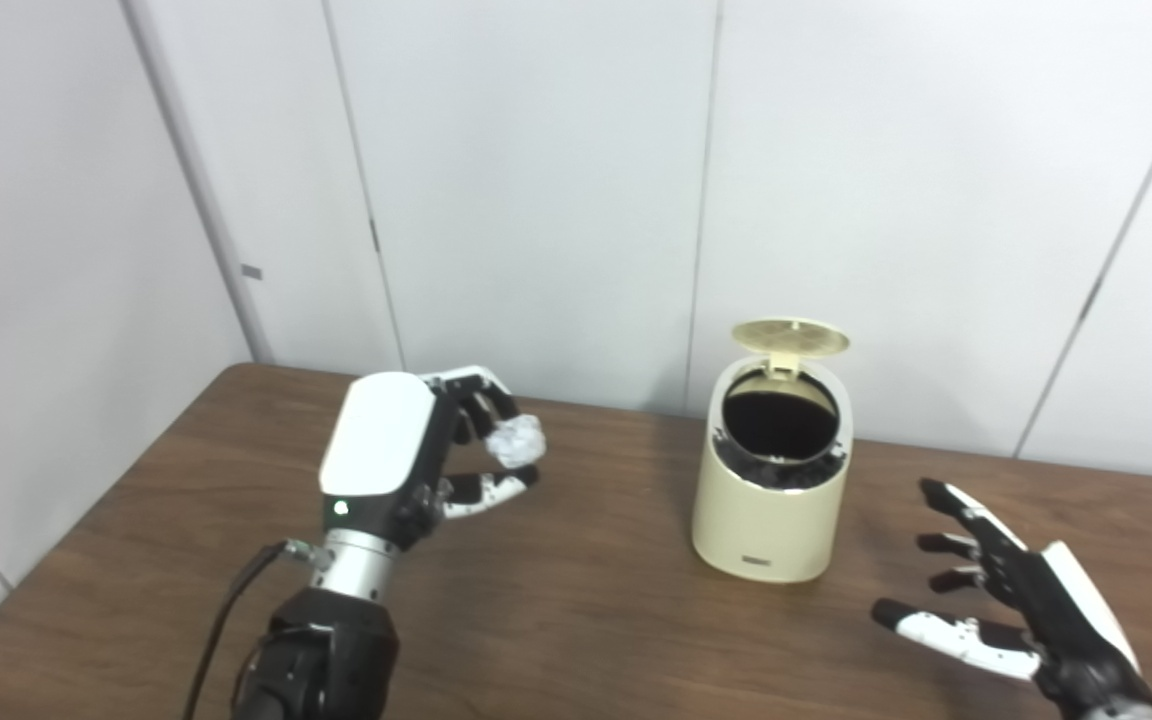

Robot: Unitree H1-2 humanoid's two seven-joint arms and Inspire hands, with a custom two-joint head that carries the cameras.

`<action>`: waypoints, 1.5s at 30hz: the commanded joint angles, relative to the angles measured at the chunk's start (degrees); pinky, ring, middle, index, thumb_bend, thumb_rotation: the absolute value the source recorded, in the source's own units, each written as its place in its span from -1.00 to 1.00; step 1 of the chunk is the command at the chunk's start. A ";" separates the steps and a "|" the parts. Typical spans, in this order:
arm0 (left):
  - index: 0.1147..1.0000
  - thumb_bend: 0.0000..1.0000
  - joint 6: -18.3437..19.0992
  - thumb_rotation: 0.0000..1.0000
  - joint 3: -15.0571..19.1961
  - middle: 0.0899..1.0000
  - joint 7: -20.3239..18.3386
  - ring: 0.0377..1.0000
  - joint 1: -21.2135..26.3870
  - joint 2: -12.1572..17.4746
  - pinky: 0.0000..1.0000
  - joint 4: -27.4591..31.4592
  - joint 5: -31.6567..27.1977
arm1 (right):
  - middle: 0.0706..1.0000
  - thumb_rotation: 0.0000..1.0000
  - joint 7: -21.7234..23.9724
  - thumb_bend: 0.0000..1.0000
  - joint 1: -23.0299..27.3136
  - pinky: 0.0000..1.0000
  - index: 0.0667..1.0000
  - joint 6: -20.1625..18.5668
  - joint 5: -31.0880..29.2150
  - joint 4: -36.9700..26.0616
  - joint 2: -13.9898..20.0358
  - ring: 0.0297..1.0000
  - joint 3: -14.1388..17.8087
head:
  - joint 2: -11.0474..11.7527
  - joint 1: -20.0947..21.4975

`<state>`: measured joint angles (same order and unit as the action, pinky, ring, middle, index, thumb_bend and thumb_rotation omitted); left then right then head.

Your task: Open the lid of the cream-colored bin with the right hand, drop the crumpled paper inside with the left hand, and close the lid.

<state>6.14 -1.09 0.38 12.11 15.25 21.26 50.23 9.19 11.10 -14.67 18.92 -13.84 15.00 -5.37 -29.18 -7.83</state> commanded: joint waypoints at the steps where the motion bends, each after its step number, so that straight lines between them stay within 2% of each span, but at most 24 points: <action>1: -0.10 0.04 -2.26 -1.00 -0.08 -0.23 2.49 -0.22 3.58 0.35 -0.34 -0.53 -1.00 | 0.80 -0.31 -1.16 0.30 2.25 0.26 0.77 2.98 0.44 -2.29 0.32 0.56 0.35 | 0.10 0.89; 11: -0.14 0.05 -4.92 -1.00 -3.75 -0.18 4.86 -0.33 8.09 -3.06 -0.49 -5.93 -1.32 | 0.79 -0.26 -2.30 0.36 2.57 0.21 0.75 5.13 1.34 -0.17 0.05 0.55 0.48 | 1.51 5.68; 17: -0.12 0.05 -6.17 -1.00 -4.73 -0.22 6.45 -0.33 9.87 -5.20 -0.46 -7.86 -1.74 | 0.80 -0.21 -2.62 0.38 2.33 0.23 0.75 4.97 2.01 0.32 -0.12 0.58 0.23 | 2.05 6.73; 18: -0.12 0.04 -6.50 -1.00 -4.91 -0.23 6.62 -0.33 10.18 -5.45 -0.46 -8.21 -1.91 | 0.81 -0.19 -2.58 0.39 2.25 0.24 0.76 4.81 2.15 0.41 -0.17 0.59 0.19 | 2.64 8.16; 22: -0.10 0.04 -7.08 -1.00 -5.61 -0.25 6.95 -0.36 11.27 -6.30 -0.49 -9.25 -2.42 | 0.81 -0.20 -2.77 0.39 1.92 0.21 0.76 4.87 2.68 0.89 -0.51 0.59 0.01 | 3.04 9.51; 30: -0.10 0.04 -8.34 -1.00 -7.02 -0.24 8.26 -0.32 13.32 -8.14 -0.35 -11.72 -4.21 | 0.80 -0.21 -2.94 0.38 1.42 0.15 0.77 4.15 4.61 0.56 -1.57 0.57 -0.80 | 3.55 10.74; 37: -0.12 0.04 -8.67 -1.00 -8.02 -0.20 9.37 -0.27 15.31 -9.30 -0.40 -13.97 -3.59 | 0.80 -0.27 -2.65 0.35 1.22 0.11 0.77 3.23 5.16 0.03 -2.16 0.55 -0.87 | 3.58 11.35; 43: -0.12 0.05 -8.17 -1.00 -9.30 -0.20 11.09 -0.30 16.81 -9.71 -0.44 -15.83 -1.78 | 0.80 -0.23 -2.53 0.35 1.26 0.10 0.77 2.84 5.84 -0.26 -2.28 0.53 -1.09 | 3.60 11.43; 45: -0.12 0.05 -7.85 -1.00 -9.69 -0.20 12.01 -0.33 17.31 -10.28 -0.48 -16.62 -0.92 | 0.79 -0.30 -2.66 0.33 1.36 0.12 0.76 3.11 5.77 -0.04 -2.34 0.53 -1.13 | 3.60 11.43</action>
<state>-1.10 -10.55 9.94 25.92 5.54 4.15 48.29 7.52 10.92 -12.83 24.52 -12.06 12.81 -6.68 -25.58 3.52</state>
